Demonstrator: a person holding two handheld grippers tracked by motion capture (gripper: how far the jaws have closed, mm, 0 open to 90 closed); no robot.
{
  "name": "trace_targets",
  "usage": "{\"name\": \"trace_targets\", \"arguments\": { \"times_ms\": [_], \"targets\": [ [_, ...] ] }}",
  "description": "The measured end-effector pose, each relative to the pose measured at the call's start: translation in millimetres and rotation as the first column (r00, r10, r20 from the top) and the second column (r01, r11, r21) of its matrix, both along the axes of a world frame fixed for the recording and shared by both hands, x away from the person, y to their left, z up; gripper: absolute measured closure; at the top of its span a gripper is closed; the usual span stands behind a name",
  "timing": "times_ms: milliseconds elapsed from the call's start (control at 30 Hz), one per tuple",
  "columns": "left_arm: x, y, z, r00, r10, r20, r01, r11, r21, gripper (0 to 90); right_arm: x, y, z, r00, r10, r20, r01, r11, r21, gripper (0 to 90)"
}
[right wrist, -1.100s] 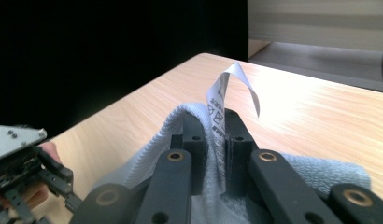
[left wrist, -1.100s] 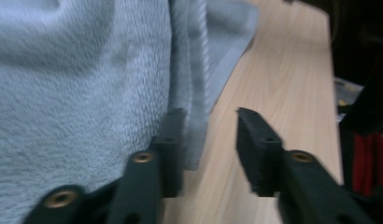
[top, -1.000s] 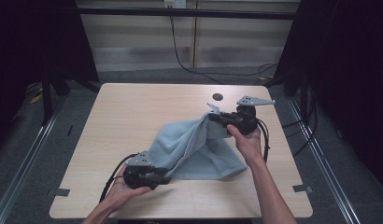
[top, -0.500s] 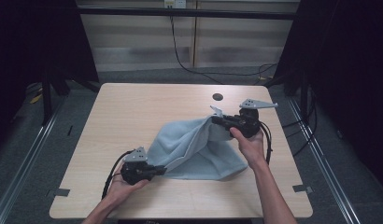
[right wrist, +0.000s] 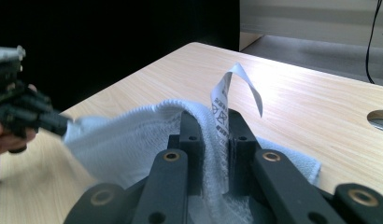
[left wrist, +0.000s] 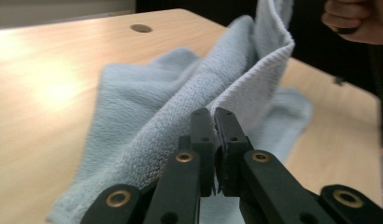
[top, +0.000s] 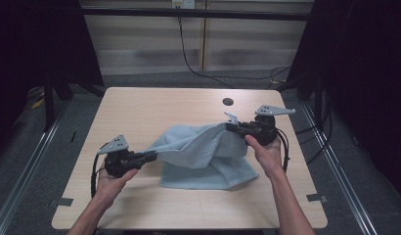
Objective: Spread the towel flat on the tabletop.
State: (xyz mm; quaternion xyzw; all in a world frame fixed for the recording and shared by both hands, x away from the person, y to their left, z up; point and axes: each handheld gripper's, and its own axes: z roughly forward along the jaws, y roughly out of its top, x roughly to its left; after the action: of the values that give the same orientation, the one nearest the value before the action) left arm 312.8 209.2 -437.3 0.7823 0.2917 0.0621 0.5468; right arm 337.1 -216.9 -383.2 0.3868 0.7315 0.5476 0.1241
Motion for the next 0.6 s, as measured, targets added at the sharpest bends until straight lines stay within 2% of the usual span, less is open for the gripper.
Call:
{"name": "trace_targets", "arguments": {
  "times_ms": [33,67,100,133,167,200,233,267,300,367,433,467,533,567,600],
  "targets": [
    [5.0,-0.1,0.9,0.9999,0.007,0.008,-0.007,0.9998,0.017,87.5,2.1,-0.1,-4.3,1.0000,-0.005,-0.008,0.005,1.000,-0.015,79.8],
    [11.2,-0.5,-0.9,0.9996,0.028,-0.004,-0.028,0.9996,0.008,87.5,2.1,-0.1,-4.3,1.0000,-0.005,-0.008,0.005,1.000,-0.015,79.8],
    [17.8,-1.9,-4.9,0.9988,0.044,-0.021,-0.044,0.9990,0.009,87.5,5.6,-0.1,-16.4,0.9993,-0.018,-0.034,0.017,0.999,-0.029,79.9],
    [24.5,-4.5,-11.0,0.9984,0.045,-0.035,-0.044,0.9985,0.031,87.5,5.6,-0.1,-16.4,0.9993,-0.018,-0.034,0.017,0.999,-0.029,79.9],
    [30.1,-7.5,-18.4,0.9968,0.064,-0.049,-0.061,0.9966,0.056,87.4,8.4,-0.9,-31.8,0.9977,-0.034,-0.058,0.031,0.998,-0.059,79.9],
    [35.7,-9.7,-26.0,0.9946,0.074,-0.073,-0.069,0.9956,0.064,87.4,8.4,-0.9,-31.8,0.9977,-0.034,-0.058,0.031,0.998,-0.059,79.9],
    [40.8,-14.0,-35.0,0.9925,0.071,-0.100,-0.063,0.9953,0.073,87.4,10.2,-4.3,-53.0,0.9933,-0.047,-0.106,0.040,0.997,-0.066,79.7],
    [42.8,-17.6,-39.7,0.9923,0.070,-0.102,-0.059,0.9929,0.104,87.4,10.2,-4.3,-53.0,0.9933,-0.047,-0.106,0.040,0.997,-0.066,79.7],
    [45.2,-22.5,-45.6,0.9919,0.060,-0.112,-0.045,0.9901,0.133,87.3,10.4,-5.4,-60.3,0.9911,-0.055,-0.121,0.046,0.996,-0.075,79.7],
    [46.8,-30.5,-54.8,0.9905,0.045,-0.130,-0.026,0.9895,0.142,87.2,9.7,-7.3,-79.1,0.9842,-0.057,-0.167,0.044,0.996,-0.079,79.8],
    [46.0,-36.3,-60.0,0.9890,0.024,-0.146,-0.003,0.9897,0.143,87.1,5.4,-6.8,-94.4,0.9792,-0.059,-0.194,0.044,0.996,-0.081,80.1],
    [44.8,-37.7,-61.1,0.9900,0.019,-0.139,0.002,0.9888,0.150,87.1,2.5,-5.8,-101.0,0.9752,-0.056,-0.214,0.040,0.996,-0.080,80.2],
    [42.0,-37.5,-64.6,0.9888,0.007,-0.149,0.015,0.9888,0.149,87.1,-4.5,-3.0,-113.0,0.9712,-0.038,-0.235,0.020,0.997,-0.079,80.7],
    [40.4,-36.9,-64.8,0.9888,0.009,-0.149,0.014,0.9888,0.148,87.1,-9.5,-0.3,-117.5,0.9706,-0.039,-0.237,0.016,0.995,-0.097,80.9],
    [37.8,-36.1,-64.9,0.9899,0.002,-0.142,0.021,0.9870,0.160,87.2,-12.3,0.2,-118.8,0.9721,-0.041,-0.231,0.020,0.996,-0.092,80.9]
  ]
}}
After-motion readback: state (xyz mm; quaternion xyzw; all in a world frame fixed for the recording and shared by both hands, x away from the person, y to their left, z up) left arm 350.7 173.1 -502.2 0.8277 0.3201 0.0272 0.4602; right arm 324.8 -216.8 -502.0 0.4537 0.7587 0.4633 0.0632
